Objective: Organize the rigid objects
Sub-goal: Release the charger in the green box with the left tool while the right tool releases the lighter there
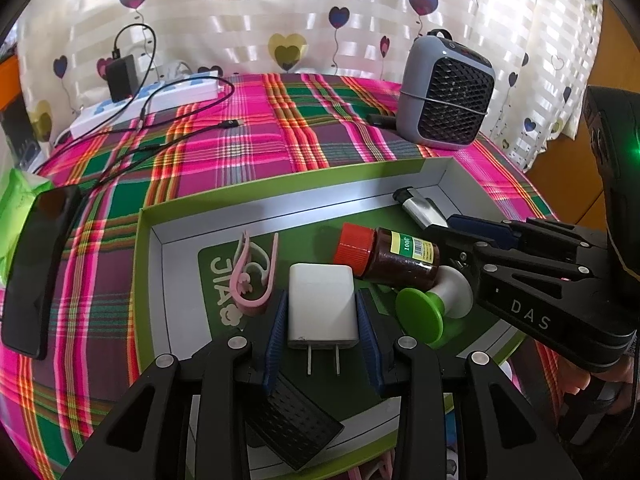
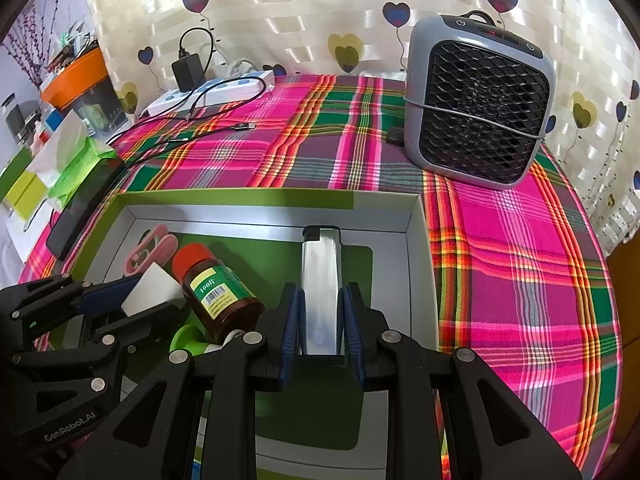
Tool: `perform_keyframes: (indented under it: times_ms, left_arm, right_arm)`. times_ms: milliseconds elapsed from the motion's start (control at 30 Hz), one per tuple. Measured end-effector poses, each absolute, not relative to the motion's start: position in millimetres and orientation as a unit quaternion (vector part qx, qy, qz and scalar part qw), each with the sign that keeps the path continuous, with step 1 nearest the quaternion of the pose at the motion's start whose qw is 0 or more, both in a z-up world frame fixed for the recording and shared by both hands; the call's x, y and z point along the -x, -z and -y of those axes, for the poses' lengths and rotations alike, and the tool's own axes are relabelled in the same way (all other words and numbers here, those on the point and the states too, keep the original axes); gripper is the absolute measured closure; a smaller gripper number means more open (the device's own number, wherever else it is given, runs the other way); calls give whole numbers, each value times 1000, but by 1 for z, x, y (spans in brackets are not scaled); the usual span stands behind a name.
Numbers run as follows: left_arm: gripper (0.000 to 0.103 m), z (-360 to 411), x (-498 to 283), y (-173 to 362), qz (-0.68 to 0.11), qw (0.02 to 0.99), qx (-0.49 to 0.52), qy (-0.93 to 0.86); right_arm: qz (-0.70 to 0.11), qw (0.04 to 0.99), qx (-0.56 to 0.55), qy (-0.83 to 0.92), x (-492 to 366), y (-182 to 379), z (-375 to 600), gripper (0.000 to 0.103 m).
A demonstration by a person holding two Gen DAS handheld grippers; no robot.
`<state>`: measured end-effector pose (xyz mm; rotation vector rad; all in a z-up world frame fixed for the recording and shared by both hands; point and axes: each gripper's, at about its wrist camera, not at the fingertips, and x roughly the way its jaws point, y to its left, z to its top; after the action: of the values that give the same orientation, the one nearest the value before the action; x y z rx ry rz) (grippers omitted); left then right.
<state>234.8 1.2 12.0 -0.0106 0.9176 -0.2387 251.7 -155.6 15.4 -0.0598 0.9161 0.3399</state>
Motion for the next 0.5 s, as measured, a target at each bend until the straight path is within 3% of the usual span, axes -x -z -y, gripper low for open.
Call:
perform_keyframes:
  times_ms: [500]
  left_arm:
    - [69,1,-233,-11,-438,893,-12,104]
  right_arm:
    - [-439,883,21,-164,-252,-16,156,79]
